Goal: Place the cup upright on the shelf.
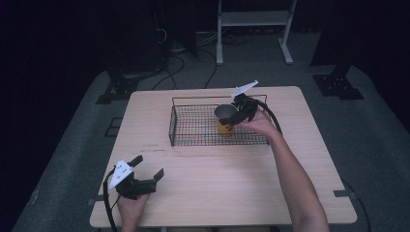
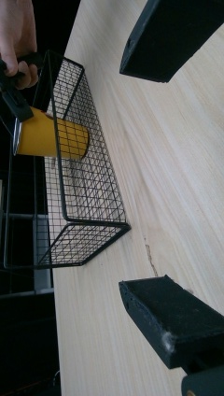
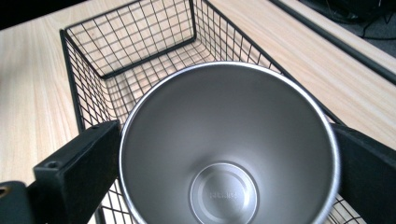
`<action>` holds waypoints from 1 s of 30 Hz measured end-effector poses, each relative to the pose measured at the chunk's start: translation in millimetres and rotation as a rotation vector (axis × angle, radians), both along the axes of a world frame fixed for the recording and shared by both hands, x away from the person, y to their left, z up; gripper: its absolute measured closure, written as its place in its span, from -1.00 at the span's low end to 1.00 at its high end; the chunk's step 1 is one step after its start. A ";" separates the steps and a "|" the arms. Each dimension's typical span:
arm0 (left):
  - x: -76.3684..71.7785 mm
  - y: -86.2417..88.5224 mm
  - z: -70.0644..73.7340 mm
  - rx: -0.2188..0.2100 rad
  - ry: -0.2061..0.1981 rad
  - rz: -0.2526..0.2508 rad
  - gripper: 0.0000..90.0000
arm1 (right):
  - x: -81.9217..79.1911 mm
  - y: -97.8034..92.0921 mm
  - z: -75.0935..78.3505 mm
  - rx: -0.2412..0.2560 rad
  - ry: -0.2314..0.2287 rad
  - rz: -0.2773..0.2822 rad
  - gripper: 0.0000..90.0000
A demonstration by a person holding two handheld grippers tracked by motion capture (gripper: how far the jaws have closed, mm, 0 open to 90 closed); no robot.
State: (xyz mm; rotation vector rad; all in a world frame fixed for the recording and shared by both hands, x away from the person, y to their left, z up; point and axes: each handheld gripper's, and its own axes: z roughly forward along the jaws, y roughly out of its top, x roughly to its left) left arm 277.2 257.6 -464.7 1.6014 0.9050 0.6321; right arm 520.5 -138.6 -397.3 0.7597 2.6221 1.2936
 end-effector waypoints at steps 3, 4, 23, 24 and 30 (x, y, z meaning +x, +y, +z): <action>0.0 -0.1 0.0 0.002 0.000 0.000 -1.00 | -1.3 -2.9 1.7 0.013 -0.004 0.000 -0.98; -0.1 -0.2 0.0 0.002 -0.001 0.000 -1.00 | -1.8 -4.0 2.5 0.020 -0.005 -0.001 -0.98; 0.4 -0.2 0.0 0.006 0.000 0.002 -1.00 | -13.8 -22.7 24.5 0.124 -0.023 -0.005 -0.98; 0.5 -0.2 -0.1 0.006 0.000 0.003 -1.00 | -15.1 -23.9 25.5 0.133 -0.026 -0.005 -0.98; 0.5 0.0 -0.2 0.003 0.003 0.008 -1.00 | -23.3 -33.0 29.3 0.160 -0.033 -0.005 -0.98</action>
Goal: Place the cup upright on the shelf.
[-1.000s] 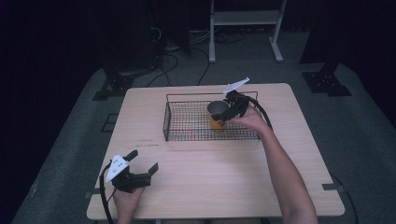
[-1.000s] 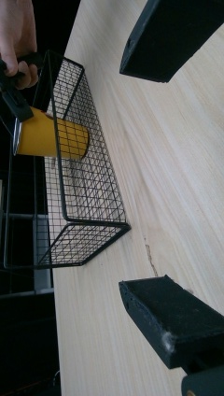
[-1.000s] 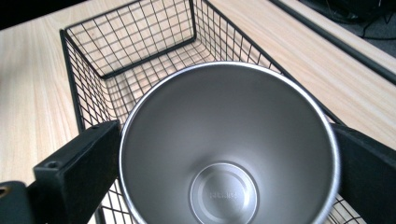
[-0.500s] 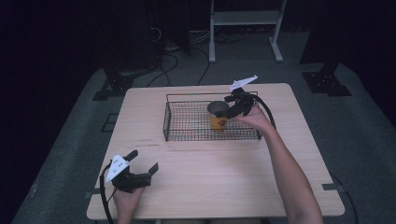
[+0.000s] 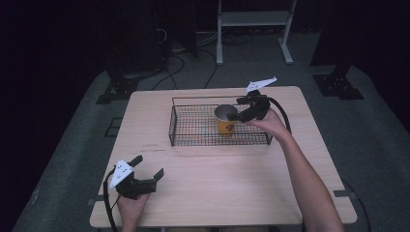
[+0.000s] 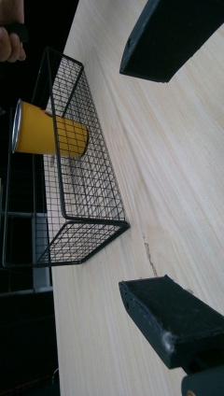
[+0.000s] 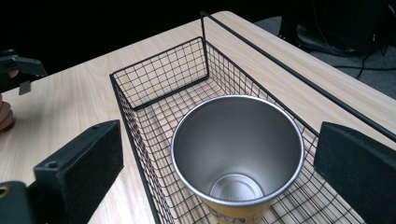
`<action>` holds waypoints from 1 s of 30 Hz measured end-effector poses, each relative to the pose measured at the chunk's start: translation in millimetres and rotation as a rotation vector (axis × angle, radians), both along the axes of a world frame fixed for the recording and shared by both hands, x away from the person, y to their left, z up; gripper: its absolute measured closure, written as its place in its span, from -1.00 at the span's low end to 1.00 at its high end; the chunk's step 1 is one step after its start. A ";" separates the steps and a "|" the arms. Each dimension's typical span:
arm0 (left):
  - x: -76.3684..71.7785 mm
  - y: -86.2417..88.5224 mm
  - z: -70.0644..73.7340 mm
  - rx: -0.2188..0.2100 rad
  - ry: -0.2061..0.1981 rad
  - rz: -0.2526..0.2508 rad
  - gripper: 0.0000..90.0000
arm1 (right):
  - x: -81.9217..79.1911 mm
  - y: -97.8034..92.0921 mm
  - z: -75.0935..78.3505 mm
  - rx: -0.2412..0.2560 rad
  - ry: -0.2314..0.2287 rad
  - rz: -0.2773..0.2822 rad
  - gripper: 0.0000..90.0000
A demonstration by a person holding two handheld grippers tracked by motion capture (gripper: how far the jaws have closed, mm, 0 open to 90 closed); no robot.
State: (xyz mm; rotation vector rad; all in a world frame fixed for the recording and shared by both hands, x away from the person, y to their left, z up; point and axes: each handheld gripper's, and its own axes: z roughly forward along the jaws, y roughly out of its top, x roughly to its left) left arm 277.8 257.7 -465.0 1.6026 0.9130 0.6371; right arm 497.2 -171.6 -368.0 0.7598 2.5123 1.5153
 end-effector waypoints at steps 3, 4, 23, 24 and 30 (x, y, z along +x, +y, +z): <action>-0.1 0.0 0.0 0.003 0.000 0.002 -1.00 | -3.6 -5.6 1.6 0.016 -0.002 -0.001 -0.98; -0.1 -0.1 0.0 0.004 0.000 0.002 -1.00 | -4.5 -6.8 1.9 0.021 -0.002 0.001 -0.98; -1.3 -1.3 0.1 0.009 -0.002 -0.004 -1.00 | -38.4 -34.2 -2.5 0.039 0.014 0.020 -0.98; -1.2 -1.2 0.1 0.010 -0.001 -0.003 -1.00 | -40.5 -35.2 -2.4 0.046 0.004 0.015 -0.98; -1.1 -1.5 0.1 0.012 0.000 -0.004 -1.00 | -47.7 -39.4 -5.9 0.049 0.004 0.025 -0.98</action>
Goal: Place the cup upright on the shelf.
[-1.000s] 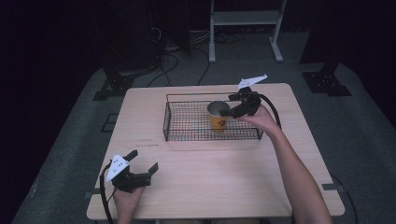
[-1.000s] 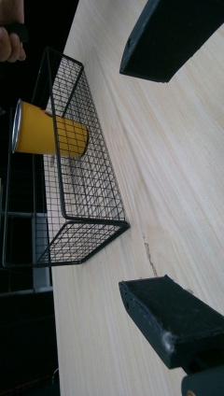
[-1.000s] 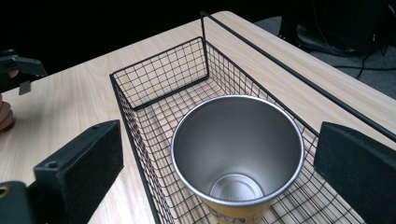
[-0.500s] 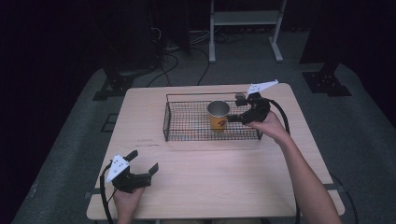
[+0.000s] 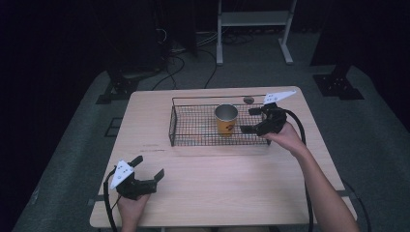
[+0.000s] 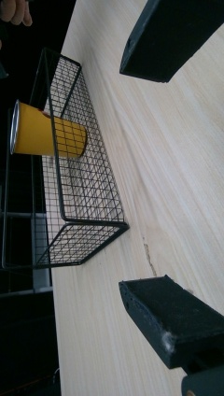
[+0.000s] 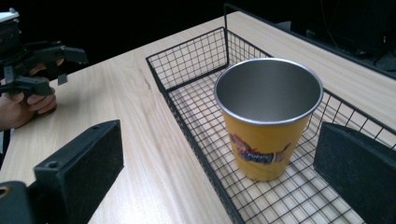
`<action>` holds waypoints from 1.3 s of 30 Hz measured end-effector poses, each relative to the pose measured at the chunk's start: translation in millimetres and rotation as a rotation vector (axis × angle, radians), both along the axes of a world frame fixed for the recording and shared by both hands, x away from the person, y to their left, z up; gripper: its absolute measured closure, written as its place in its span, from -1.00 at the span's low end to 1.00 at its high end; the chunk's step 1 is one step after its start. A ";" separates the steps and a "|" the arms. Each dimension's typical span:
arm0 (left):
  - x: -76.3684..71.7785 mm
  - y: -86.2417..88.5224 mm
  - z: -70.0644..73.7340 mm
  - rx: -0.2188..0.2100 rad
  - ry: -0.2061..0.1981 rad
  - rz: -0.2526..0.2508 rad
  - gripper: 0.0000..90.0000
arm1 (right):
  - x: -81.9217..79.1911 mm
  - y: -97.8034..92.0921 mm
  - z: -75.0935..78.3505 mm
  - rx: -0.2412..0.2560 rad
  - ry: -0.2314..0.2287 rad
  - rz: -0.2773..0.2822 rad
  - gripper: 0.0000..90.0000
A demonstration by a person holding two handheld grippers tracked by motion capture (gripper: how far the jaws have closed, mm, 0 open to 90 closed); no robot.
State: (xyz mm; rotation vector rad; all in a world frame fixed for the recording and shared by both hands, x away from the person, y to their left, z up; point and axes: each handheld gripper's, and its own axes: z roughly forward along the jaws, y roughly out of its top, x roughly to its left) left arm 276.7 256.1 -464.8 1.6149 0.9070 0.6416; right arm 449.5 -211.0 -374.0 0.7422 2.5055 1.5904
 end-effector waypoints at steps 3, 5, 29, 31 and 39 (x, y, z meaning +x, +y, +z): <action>-0.1 -0.1 0.0 0.000 0.000 0.000 -1.00 | -3.5 -2.6 -1.0 0.008 0.004 0.000 -0.98; -0.1 0.0 0.0 -0.001 -0.001 0.000 -1.00 | -6.4 -4.2 -1.7 0.010 0.001 0.002 -0.98; -0.1 -0.4 0.0 0.004 -0.001 0.000 -1.00 | -31.9 -19.5 -23.1 0.015 0.020 0.007 -0.98; -0.2 -0.3 0.1 0.004 -0.002 0.000 -1.00 | -33.9 -19.3 -26.0 0.013 0.025 0.009 -0.98; -0.2 -0.3 0.1 0.005 -0.002 0.000 -1.00 | -38.9 -21.3 -31.8 0.014 0.035 0.016 -0.98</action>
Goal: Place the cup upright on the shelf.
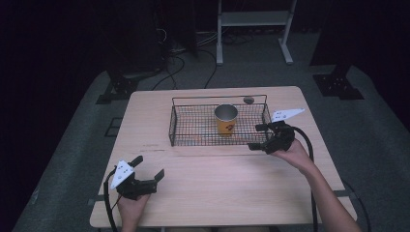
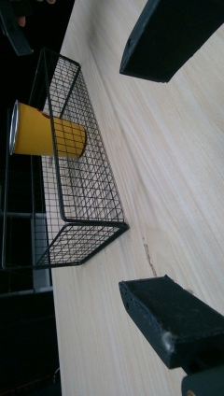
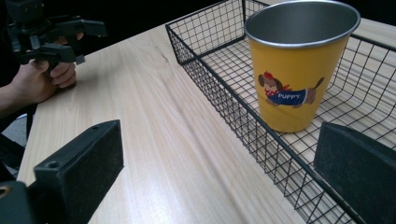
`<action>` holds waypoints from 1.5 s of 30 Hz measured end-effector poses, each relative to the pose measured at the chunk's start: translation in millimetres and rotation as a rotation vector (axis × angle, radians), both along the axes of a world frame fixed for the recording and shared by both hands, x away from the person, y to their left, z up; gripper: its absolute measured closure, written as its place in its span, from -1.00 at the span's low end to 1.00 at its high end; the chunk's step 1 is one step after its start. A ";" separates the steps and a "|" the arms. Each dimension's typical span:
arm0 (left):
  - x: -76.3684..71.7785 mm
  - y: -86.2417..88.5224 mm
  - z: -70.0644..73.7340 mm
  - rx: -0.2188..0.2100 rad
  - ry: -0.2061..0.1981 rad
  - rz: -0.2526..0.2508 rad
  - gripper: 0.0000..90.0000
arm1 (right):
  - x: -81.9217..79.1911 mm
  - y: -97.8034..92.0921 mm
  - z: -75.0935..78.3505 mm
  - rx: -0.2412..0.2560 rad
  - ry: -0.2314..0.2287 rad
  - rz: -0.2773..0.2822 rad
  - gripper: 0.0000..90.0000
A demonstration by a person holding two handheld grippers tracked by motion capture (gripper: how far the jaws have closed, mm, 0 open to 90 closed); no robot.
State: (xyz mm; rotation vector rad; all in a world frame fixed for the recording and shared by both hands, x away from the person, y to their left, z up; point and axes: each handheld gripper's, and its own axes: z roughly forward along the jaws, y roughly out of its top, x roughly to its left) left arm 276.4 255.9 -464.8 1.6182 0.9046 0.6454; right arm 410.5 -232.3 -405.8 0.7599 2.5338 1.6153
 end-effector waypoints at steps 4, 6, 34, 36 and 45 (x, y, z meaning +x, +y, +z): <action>0.0 -0.2 -0.1 0.001 0.000 0.000 -1.00 | -3.2 -1.9 -3.7 0.005 0.003 -0.002 -0.98; 0.0 -0.1 -0.1 0.000 0.000 0.000 -1.00 | -4.0 -2.7 -5.3 0.010 0.010 0.000 -0.98; 0.0 -0.4 -0.1 0.003 0.000 0.001 -1.00 | -28.1 -16.2 -22.2 0.024 0.022 -0.002 -0.98; -0.1 -0.4 0.0 0.004 -0.001 0.001 -1.00 | -30.0 -16.5 -23.4 0.022 0.019 -0.003 -0.98; -0.3 -0.5 0.0 0.006 0.000 0.001 -1.00 | -35.7 -18.2 -28.0 0.020 0.029 0.000 -0.98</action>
